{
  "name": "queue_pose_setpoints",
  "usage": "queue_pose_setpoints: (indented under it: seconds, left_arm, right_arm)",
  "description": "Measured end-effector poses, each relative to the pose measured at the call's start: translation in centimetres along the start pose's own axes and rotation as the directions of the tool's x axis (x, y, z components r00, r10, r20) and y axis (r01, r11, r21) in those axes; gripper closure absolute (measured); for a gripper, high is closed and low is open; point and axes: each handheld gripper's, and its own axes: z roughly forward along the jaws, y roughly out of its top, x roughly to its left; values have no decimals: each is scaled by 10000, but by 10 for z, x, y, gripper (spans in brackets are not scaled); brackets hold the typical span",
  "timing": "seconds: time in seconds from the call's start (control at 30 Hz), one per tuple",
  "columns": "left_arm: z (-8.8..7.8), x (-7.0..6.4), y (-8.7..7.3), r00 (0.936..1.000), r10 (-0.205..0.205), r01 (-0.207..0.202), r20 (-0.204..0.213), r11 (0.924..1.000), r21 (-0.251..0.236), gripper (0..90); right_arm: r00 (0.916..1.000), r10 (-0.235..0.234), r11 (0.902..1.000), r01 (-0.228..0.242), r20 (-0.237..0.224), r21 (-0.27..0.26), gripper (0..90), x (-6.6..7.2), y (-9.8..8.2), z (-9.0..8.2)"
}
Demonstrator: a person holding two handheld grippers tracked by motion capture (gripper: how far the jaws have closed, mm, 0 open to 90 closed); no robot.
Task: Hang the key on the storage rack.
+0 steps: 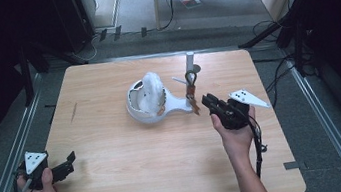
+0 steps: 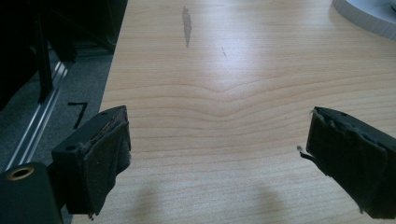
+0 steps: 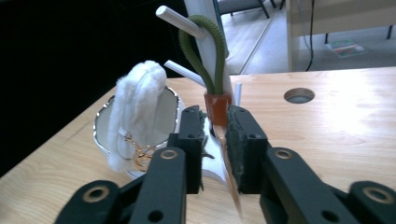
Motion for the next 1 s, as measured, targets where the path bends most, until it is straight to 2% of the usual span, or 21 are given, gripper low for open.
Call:
queue_pose_setpoints:
  seconds: [0.13, 0.27, 0.37, 0.47, 0.6, 0.7, 0.87, 1.0]
  left_arm:
    - [1, 0, 0, 10000, 5, -5, -10, 10000, -11, 70]
    - [1, 0, 0, 10000, -5, 5, -12, 10000, -22, 70]
    - [0, 0, 0, 10000, -27, 27, 16, 10000, -22, 70]
    - [1, 0, 0, 10000, -9, 9, 6, 10000, -29, 70]
    - [1, 0, 0, 10000, -8, 8, -9, 10000, -19, 70]
    - [0, 0, 0, 10000, -14, 14, -14, 10000, -33, 70]
    - [0, 0, 0, 10000, -34, 34, 30, 10000, -44, 70]
    - [0, 0, 0, 10000, -42, 42, 28, 10000, -48, 70]
  right_arm:
    - [9990, -342, 9993, 345, 273, -114, 647, 2, 1, -4]
    - [9942, -873, 9960, 883, 628, -139, 541, 5, 2, -8]
    - [9876, -1333, 9910, 1341, 833, -34, 488, 6, 1, -9]
    - [9758, -1809, 9834, 1811, 1229, 95, 437, 5, 0, -11]
    - [9774, -1627, 9867, 1616, 1351, 192, 381, -1, -2, -15]
    - [9739, -1609, 9869, 1563, 1601, 410, 320, -7, -5, -19]
    - [9638, -1794, 9834, 1704, 1970, 621, 144, -12, -12, -23]
    - [9673, -1647, 9856, 1536, 1927, 712, 102, -19, -19, -28]
